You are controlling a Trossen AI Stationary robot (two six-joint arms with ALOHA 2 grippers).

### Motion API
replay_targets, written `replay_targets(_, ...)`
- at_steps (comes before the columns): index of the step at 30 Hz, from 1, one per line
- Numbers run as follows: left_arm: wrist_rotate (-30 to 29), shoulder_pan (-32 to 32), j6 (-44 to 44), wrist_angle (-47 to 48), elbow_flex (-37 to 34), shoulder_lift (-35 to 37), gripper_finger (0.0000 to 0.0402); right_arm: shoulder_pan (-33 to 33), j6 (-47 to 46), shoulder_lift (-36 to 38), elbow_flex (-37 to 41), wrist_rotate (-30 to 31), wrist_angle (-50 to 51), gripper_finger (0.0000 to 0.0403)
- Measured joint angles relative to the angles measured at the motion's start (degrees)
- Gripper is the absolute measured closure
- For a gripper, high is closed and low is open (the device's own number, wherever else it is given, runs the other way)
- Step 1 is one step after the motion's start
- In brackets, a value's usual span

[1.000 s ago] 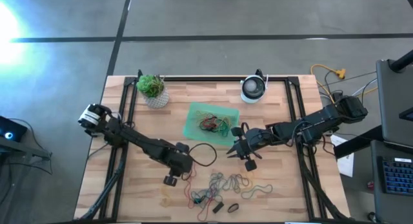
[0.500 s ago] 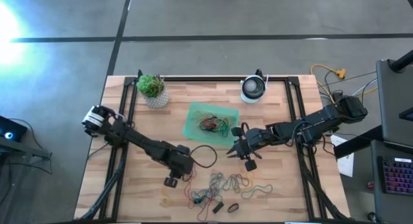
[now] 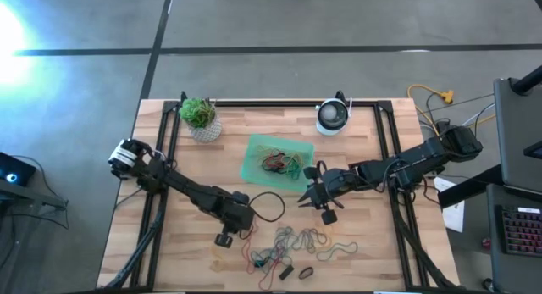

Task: Pick and place rubber bands into bin
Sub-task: Put the yellow rubber band into the green bin

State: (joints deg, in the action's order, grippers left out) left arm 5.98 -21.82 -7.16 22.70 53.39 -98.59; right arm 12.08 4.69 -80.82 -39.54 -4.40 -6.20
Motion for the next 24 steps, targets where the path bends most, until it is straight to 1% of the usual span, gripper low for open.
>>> replay_targets(5,-0.14,0.00,-0.04,0.31,0.09,0.05,0.0399,0.00,0.00,0.00,-0.01,0.00,0.01,0.0346)
replay_targets(10,-1.56,0.09,0.02,2.06,0.44,1.00,0.0401,0.00,0.00,0.00,0.00,0.00,0.00,0.0346)
replay_targets(16,-3.21,0.11,-0.02,6.42,1.77,4.90,0.0401,0.01,0.00,0.00,0.03,0.00,0.01,0.0346)
replay_targets(24,-3.75,0.09,-1.49,5.20,1.46,11.48,0.0401,0.00,-0.02,0.00,0.17,0.00,0.00,0.0346)
